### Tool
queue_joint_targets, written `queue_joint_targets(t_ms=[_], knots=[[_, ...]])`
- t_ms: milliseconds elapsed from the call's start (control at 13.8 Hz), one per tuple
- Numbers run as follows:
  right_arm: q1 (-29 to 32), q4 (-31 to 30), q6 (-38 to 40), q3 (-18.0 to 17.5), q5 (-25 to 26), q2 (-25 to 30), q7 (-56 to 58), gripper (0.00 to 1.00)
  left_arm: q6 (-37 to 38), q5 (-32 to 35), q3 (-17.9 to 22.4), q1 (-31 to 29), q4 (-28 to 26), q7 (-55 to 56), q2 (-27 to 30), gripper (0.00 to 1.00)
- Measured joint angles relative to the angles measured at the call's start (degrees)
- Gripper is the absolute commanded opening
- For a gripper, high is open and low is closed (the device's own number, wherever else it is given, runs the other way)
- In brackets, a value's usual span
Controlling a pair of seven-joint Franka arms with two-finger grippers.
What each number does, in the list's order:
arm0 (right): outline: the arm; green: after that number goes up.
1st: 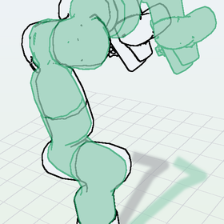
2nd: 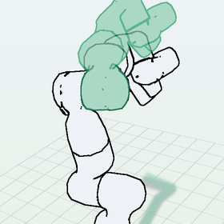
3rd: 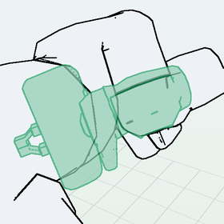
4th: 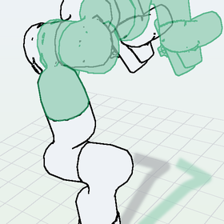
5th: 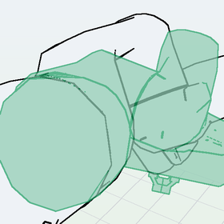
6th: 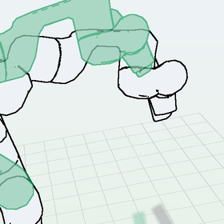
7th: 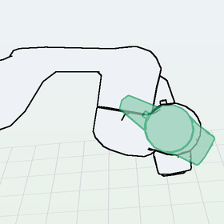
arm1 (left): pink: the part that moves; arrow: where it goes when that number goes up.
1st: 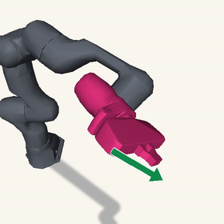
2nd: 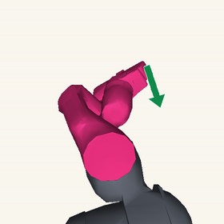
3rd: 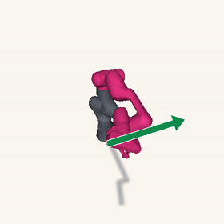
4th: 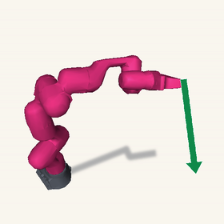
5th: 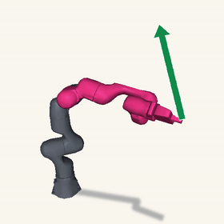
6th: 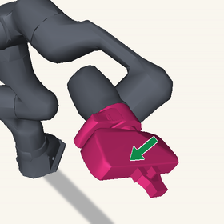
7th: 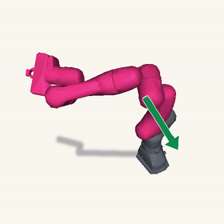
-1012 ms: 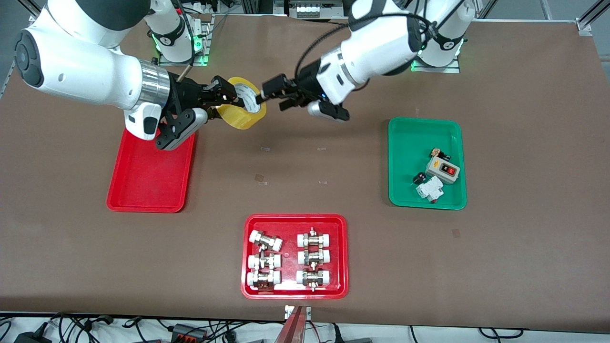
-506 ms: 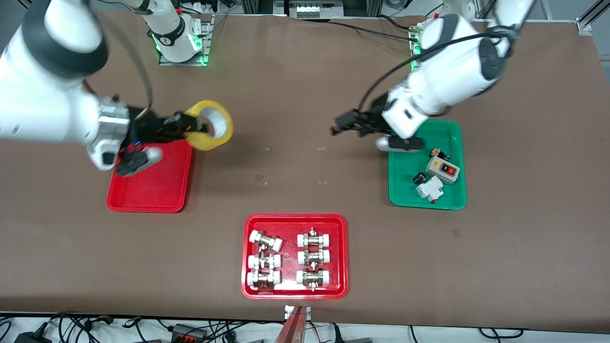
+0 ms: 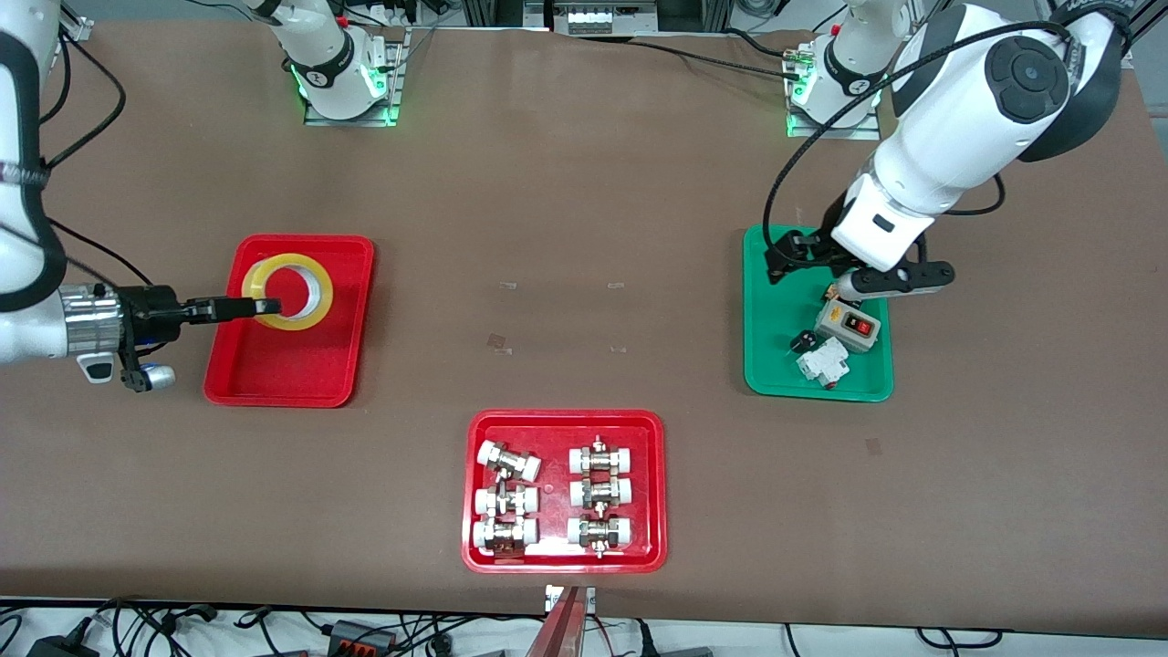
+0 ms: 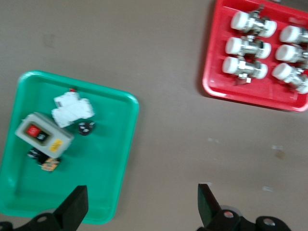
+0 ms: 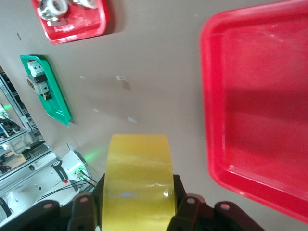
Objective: Left arm passes tape to right arm into tray
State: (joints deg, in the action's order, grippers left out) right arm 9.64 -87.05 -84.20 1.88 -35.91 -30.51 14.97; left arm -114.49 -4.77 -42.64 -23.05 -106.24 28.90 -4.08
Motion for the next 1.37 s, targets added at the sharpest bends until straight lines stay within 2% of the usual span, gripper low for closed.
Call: queue_joint_targets(t_ms=[361,506,795,1157,1229,1373], knots=[[4.7,0.1,-1.2,0.0,-0.2,-5.1,8.3,0.33,1.2,2.4,0.1,-3.6,0.0,-6.0,0.4,1.0],[6.1,0.1,-1.3,-0.1,-0.2,-6.8,11.6,0.33,3.3,2.4,2.4,-4.6,0.3,-12.1,1.3,1.0],[8.5,0.2,-2.4,-0.1,-1.6,-10.5,21.5,0.33,7.4,2.4,17.2,4.6,1.2,-21.0,4.7,1.0],[10.7,0.2,-2.3,-0.1,-7.8,-14.9,31.0,0.33,12.3,2.4,34.3,17.7,1.5,-28.9,9.5,1.0],[11.0,0.2,-2.2,-0.1,-8.3,-15.4,32.4,0.33,13.9,2.4,37.3,20.0,1.9,-30.3,10.3,1.0],[11.5,0.2,-2.2,-0.1,-8.7,-15.9,33.8,0.33,17.6,2.6,40.5,22.0,3.6,-33.1,11.6,1.0]])
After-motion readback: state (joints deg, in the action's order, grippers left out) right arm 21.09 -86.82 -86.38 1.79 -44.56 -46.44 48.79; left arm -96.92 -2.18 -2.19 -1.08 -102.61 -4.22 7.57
